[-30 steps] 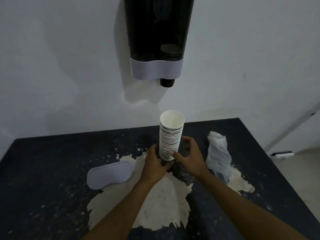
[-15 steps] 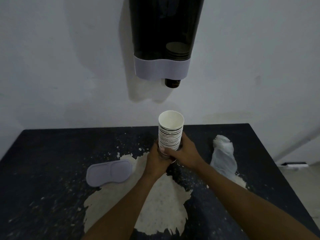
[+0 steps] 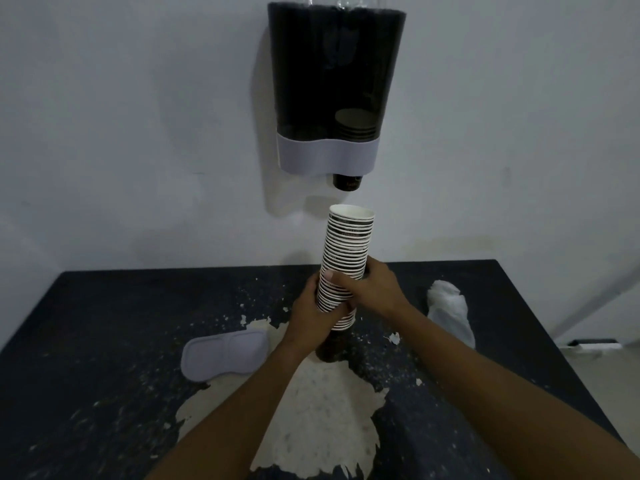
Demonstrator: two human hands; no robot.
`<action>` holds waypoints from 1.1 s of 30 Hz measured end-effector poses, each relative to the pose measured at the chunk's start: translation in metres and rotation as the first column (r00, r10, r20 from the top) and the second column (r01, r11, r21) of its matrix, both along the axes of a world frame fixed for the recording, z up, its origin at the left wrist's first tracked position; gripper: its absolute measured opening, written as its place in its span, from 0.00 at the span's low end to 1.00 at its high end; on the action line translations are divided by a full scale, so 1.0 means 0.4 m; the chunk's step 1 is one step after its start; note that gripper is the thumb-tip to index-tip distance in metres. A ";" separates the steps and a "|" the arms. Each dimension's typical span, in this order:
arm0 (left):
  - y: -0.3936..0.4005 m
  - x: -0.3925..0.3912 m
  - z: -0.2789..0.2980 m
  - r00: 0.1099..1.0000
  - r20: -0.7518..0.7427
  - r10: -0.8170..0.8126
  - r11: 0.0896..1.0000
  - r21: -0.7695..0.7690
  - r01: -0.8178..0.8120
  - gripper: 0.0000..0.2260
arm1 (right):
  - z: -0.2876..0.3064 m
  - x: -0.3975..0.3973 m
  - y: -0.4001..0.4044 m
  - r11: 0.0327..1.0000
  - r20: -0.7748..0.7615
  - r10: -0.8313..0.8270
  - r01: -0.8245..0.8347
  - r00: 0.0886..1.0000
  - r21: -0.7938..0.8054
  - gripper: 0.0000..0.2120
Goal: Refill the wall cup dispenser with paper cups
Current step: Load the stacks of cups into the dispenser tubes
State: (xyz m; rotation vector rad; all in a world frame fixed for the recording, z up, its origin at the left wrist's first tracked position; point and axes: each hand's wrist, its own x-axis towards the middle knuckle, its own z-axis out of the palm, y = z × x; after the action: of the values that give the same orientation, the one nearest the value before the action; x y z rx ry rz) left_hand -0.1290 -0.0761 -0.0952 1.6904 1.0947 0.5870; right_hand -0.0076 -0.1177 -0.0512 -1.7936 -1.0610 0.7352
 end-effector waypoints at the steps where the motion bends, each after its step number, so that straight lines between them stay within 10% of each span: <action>1: 0.003 -0.003 0.001 1.000 -0.009 0.000 1.000 -0.007 0.000 0.35 | 0.007 -0.001 0.002 1.000 0.005 0.006 -0.005 1.000 -0.006 0.30; 33: 0.017 -0.077 0.043 0.998 -0.048 -0.034 0.998 -0.051 0.031 0.39 | 0.068 -0.011 0.042 0.993 -0.008 0.087 -0.087 0.996 -0.077 0.31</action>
State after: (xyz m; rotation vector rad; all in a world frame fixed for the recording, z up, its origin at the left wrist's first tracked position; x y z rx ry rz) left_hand -0.1600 -0.0695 -0.0781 1.6834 1.1054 0.4961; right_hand -0.0121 -0.1010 -0.0240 -1.8195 -1.1274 0.8428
